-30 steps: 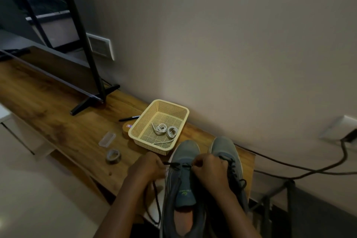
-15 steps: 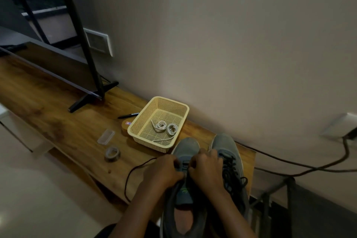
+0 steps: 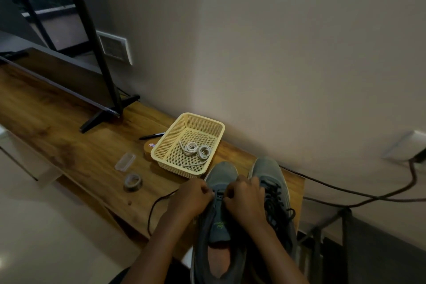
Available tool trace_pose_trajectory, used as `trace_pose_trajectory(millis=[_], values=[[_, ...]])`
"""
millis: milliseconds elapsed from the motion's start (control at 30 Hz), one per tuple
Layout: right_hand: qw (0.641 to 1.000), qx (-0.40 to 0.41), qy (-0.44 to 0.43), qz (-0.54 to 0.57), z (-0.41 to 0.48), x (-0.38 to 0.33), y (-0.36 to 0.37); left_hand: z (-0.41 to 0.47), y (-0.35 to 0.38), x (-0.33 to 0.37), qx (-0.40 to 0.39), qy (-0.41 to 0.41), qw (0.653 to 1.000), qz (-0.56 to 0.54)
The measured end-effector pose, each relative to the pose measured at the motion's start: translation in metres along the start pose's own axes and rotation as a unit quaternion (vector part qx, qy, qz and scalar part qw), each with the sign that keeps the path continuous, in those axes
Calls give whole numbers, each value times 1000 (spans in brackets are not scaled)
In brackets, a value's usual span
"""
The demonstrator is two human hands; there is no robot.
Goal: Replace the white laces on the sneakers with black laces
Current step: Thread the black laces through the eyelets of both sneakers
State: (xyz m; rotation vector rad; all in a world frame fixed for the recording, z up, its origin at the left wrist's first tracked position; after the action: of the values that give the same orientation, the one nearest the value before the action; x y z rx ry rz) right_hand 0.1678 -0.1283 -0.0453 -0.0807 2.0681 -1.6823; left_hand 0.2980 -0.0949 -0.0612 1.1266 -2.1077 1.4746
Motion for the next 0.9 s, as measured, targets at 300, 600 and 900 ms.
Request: trace_pose_trajectory(millis=[300,600,900], values=[[1000,-1,-15,-11,-1,-4,-2,-2,3,1,-55,16,998,-13],[997,-7,-42,-70,-3,-12,2,0,3,-4,-61,5,998,-14],[994,5,-73,-79,-5,-16,1,-1,3,0,-61,12,998,4]])
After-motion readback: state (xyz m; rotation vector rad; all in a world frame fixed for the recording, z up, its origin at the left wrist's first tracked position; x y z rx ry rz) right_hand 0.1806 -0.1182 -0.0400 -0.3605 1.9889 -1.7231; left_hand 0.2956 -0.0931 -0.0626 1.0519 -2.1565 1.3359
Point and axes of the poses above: each hand's wrist, its own z-axis towards the middle knuckle, its own y-axis out of the palm, x = y × z, the point moved 4 cm from there along z, towards the middle knuckle, and after that the axes turned 8 degrees about -x, right-handed, at the moved point
